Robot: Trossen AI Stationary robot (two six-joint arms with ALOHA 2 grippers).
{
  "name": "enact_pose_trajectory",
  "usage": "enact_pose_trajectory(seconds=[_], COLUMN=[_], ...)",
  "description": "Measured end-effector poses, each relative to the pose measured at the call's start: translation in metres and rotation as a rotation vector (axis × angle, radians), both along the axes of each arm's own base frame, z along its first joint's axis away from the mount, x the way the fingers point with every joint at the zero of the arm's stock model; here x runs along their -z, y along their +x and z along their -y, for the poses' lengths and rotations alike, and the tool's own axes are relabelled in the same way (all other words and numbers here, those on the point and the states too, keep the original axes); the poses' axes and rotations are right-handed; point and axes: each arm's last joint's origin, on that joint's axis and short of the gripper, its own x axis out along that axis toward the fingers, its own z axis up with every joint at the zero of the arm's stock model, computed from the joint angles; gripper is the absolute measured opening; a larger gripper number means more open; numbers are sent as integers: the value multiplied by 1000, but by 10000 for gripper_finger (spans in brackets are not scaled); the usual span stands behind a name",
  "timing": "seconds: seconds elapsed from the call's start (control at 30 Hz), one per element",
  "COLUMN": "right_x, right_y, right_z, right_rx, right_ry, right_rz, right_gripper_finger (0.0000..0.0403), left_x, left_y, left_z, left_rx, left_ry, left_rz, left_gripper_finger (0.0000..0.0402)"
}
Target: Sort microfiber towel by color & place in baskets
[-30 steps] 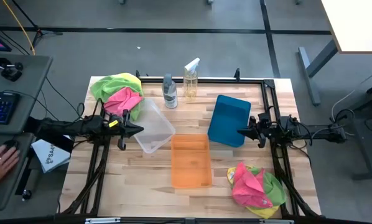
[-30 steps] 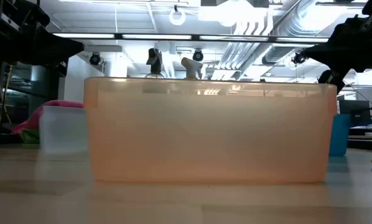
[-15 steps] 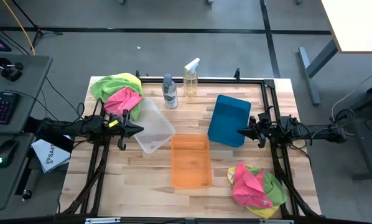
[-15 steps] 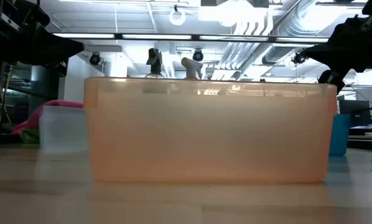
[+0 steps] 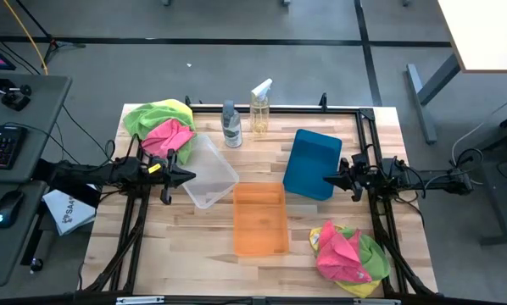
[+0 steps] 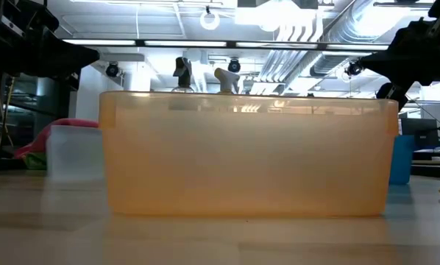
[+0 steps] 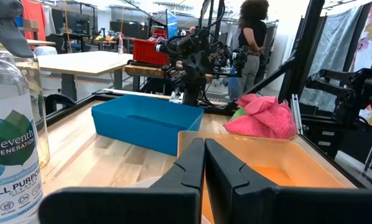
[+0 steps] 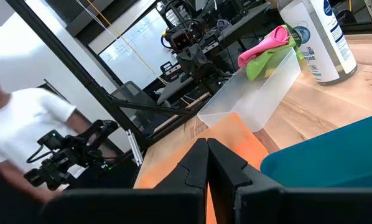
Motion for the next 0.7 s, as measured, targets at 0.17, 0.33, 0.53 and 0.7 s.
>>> enact_pose_trajectory(seconds=[0.17, 0.33, 0.53, 0.7], right_x=[0, 0, 0, 0], right_y=[0, 0, 0, 0], right_z=[0, 0, 0, 0], right_rx=[0, 0, 0, 0], right_ry=[0, 0, 0, 0], right_rz=[0, 0, 0, 0], right_gripper_finger=[0, 0, 0, 0], left_x=[0, 0, 0, -3], left_y=[0, 0, 0, 0], left_z=[0, 0, 0, -1], left_rx=[0, 0, 0, -42], left_ry=[0, 0, 0, 183], left_rz=[0, 0, 0, 14], left_gripper_finger=[1, 1, 1, 1])
